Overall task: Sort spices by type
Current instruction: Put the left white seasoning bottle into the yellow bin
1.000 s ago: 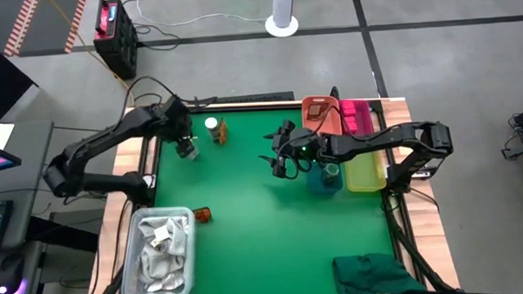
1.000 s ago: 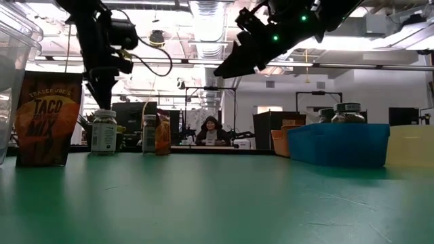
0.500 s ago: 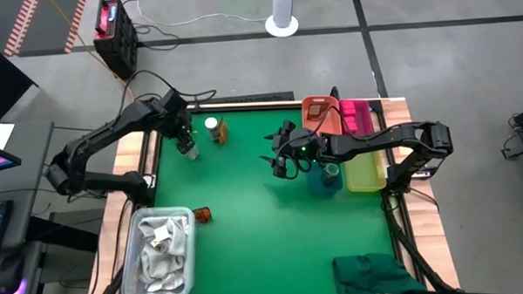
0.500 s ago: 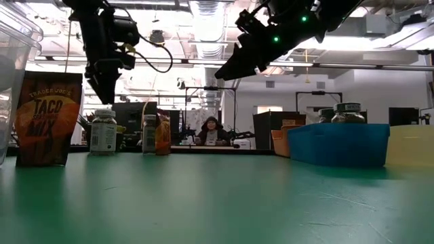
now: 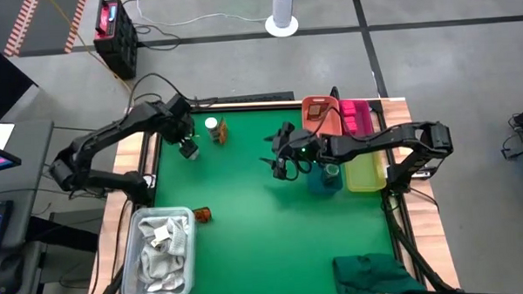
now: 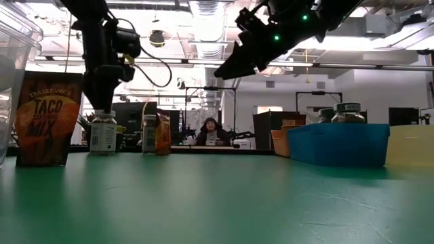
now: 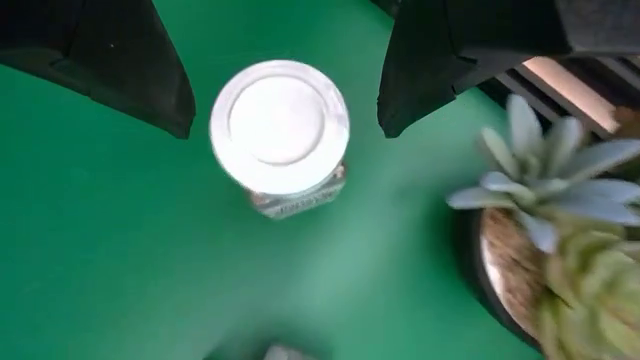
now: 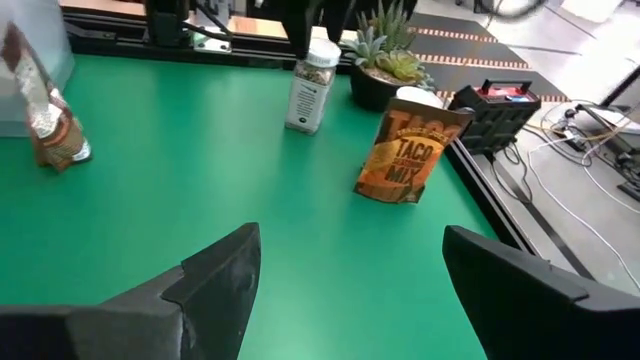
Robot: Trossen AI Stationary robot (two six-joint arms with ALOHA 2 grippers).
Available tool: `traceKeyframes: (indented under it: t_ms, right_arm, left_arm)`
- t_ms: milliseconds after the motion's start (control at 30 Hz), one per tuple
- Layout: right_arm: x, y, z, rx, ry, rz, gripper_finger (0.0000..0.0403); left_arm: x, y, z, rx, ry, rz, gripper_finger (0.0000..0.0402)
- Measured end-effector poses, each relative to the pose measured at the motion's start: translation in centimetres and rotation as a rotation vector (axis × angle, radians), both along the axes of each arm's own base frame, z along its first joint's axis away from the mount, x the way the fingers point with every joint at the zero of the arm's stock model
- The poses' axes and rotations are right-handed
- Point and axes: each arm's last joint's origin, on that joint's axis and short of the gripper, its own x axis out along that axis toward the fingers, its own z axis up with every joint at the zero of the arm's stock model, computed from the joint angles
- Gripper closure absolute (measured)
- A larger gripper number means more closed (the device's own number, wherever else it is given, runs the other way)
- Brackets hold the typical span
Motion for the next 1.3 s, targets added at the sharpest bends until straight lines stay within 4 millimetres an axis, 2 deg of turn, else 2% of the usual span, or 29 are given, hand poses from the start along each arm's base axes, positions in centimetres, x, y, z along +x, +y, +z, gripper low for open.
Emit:
traceKeyframes:
  t_ms: [200, 567, 833, 1033, 1300]
  right_arm:
    - [0.1, 0.4, 0.0, -0.006, -0.001, 0.015, 0.0066]
    - [0.1, 0.4, 0.0, -0.003, 0.002, 0.016, 0.0066]
    - [0.1, 1.2, -0.1, 0.003, 0.011, 0.066, 0.0066]
    - [0.0, 2.2, -0.6, -0.032, 0.084, 0.116, 0.0066]
    - [-0.3, 2.7, -1.1, -0.045, 0.153, 0.142, 0.0066]
  left_arm:
    - [0.7, 0.0, -1.2, -0.045, 0.035, -0.019, 0.0100]
    - [2.6, -1.8, -1.4, -0.012, 0.077, -0.174, 0.0102]
    - [2.9, -2.0, -1.4, -0.001, 0.069, -0.190, 0.0158]
    - [3.4, -2.6, -1.4, -0.025, 0.035, -0.229, 0.0201]
    - [5.6, -4.7, -1.2, -0.040, -0.082, -0.348, 0.0190]
